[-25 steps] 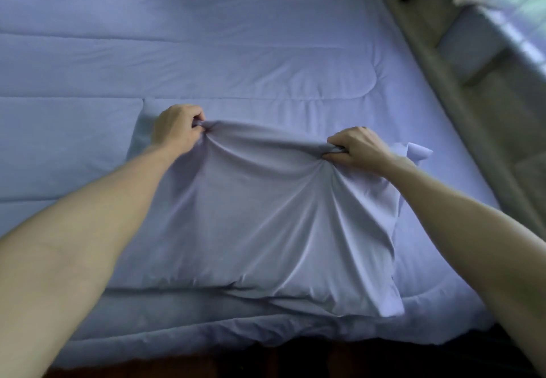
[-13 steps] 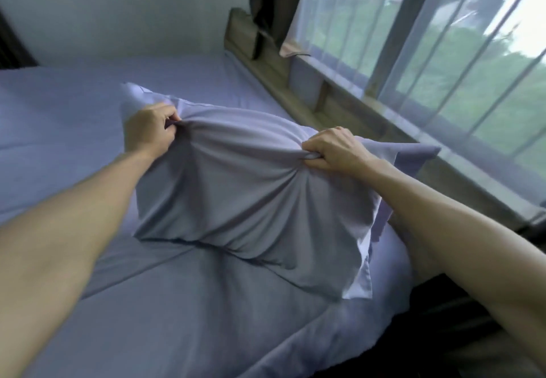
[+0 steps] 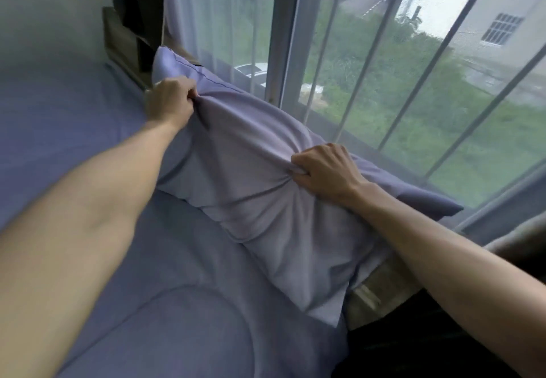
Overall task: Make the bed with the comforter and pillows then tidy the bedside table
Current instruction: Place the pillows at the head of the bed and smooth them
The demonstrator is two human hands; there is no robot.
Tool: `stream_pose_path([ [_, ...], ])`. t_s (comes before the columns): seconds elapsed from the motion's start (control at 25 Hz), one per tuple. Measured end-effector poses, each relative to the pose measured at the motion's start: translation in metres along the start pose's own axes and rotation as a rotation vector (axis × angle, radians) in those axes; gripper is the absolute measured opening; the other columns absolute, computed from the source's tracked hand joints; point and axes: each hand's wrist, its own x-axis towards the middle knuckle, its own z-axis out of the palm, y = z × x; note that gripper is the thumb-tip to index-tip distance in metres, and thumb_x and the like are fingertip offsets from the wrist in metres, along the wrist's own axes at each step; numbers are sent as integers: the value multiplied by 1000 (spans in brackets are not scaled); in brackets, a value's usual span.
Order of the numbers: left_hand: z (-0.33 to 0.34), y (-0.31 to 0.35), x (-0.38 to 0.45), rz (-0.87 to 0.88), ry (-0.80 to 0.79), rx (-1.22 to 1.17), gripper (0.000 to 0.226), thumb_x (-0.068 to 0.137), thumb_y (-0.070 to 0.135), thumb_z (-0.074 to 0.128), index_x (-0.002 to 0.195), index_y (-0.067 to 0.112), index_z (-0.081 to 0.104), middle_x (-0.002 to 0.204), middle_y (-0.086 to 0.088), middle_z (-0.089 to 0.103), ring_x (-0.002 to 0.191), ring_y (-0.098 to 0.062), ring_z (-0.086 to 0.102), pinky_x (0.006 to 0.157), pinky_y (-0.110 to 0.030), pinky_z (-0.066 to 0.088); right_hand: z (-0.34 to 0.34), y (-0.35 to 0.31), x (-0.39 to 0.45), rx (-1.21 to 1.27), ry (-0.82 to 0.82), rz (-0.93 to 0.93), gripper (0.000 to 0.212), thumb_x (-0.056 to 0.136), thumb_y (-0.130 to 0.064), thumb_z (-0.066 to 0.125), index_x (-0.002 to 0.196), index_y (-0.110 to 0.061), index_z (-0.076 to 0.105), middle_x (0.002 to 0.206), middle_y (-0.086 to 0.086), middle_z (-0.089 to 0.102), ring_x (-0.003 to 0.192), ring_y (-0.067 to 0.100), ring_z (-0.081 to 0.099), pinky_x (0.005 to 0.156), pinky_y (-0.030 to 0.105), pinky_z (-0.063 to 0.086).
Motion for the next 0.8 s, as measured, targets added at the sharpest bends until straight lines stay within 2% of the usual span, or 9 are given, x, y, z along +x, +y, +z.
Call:
stream_pose_path([
  [0.12, 56, 29, 23, 14, -190, 80, 30, 86, 3, 49, 100, 20, 69, 115, -15, 63, 106, -41, 59, 85, -42, 46, 35, 15, -4, -26, -108, 52, 23, 85, -28, 57, 65, -21, 48, 73, 10, 66, 69, 36, 64, 56, 33, 30],
  [0.24, 96, 43, 34, -17, -405, 62, 32, 87, 11, 53, 113, 26, 63, 129, -11, 52, 118, -38, 53, 99, -43, 44, 60, 24, -10, 42, -149, 203, 26, 90, -38, 52, 73, -19, 53, 84, 11, 69, 83, 37, 65, 58, 34, 30],
  [0.32, 107, 48, 42, -97, -388, -23, 33, 89, 16, 48, 119, 23, 60, 135, -15, 45, 121, -41, 50, 104, -46, 41, 58, 33, -10, 186, -67, 275, 34, 87, -50, 58, 73, -22, 45, 80, 4, 66, 81, 33, 62, 58, 34, 30],
  [0.44, 113, 52, 50, -207, -355, -45, 39, 93, 31, 41, 127, 18, 55, 142, -16, 41, 126, -42, 45, 107, -46, 36, 54, 49, -17, 397, 102, 477, 45, 78, -68, 60, 90, -25, 57, 90, -8, 63, 84, 17, 57, 68, 31, 40],
  [0.52, 114, 55, 53, -197, -369, -16, 47, 91, 42, 52, 129, 15, 53, 141, -16, 42, 128, -41, 43, 105, -47, 37, 57, 59, -24, 367, 98, 620, 46, 77, -64, 64, 101, -24, 60, 102, -4, 63, 97, 22, 57, 80, 35, 45],
  [0.56, 117, 56, 55, -178, -375, 9, 49, 89, 43, 58, 127, 13, 55, 139, -15, 45, 128, -40, 44, 103, -48, 40, 59, 60, -27, 340, 62, 658, 41, 78, -58, 66, 99, -23, 62, 104, -3, 63, 101, 25, 56, 81, 36, 44],
  [0.68, 128, 59, 57, -115, -360, 64, 42, 93, 32, 57, 126, 6, 58, 133, -19, 51, 125, -39, 47, 102, -48, 43, 59, 58, -31, 336, 73, 715, 20, 83, -39, 68, 83, -20, 63, 94, -1, 64, 95, 27, 58, 70, 32, 39],
  [0.8, 123, 68, 68, -62, -276, 60, 41, 96, 22, 48, 128, -4, 52, 132, -25, 52, 125, -41, 47, 104, -43, 38, 46, 66, -29, 309, 156, 766, 19, 84, -35, 66, 79, -17, 62, 86, 1, 65, 86, 29, 60, 66, 32, 40],
])
